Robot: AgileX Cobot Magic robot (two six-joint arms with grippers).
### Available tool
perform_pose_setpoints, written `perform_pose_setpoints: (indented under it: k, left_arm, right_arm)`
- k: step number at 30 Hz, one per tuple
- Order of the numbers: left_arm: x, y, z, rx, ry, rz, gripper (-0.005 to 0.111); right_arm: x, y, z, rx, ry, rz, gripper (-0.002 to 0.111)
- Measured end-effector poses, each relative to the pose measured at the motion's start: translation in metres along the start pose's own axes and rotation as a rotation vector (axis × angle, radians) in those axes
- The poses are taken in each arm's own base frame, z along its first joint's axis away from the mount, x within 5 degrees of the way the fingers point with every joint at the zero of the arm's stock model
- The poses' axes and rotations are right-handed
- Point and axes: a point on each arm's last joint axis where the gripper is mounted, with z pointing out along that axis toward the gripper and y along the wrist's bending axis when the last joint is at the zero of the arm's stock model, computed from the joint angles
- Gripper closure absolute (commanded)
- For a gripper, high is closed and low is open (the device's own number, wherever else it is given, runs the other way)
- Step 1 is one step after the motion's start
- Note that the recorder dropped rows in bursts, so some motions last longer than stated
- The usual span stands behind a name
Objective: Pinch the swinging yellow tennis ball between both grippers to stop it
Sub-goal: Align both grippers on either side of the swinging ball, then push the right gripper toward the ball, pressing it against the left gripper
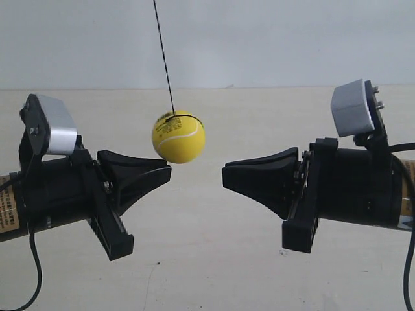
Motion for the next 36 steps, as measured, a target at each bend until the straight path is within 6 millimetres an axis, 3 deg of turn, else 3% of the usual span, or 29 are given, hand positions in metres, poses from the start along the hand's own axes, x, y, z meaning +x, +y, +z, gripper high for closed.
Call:
perform_pose_setpoints:
  k: [26, 36]
  left_arm:
    - [0.000, 0.001, 0.000, -0.010, -0.005, 0.006, 0.102]
    - [0.000, 0.001, 0.000, -0.006, -0.003, 0.008, 0.102]
  right_arm:
    - [0.001, -0.004, 0.000, 0.041, 0.009, -0.006, 0.108]
    - [0.008, 0.020, 0.014, -0.098, 0.052, -0.048, 0.108]
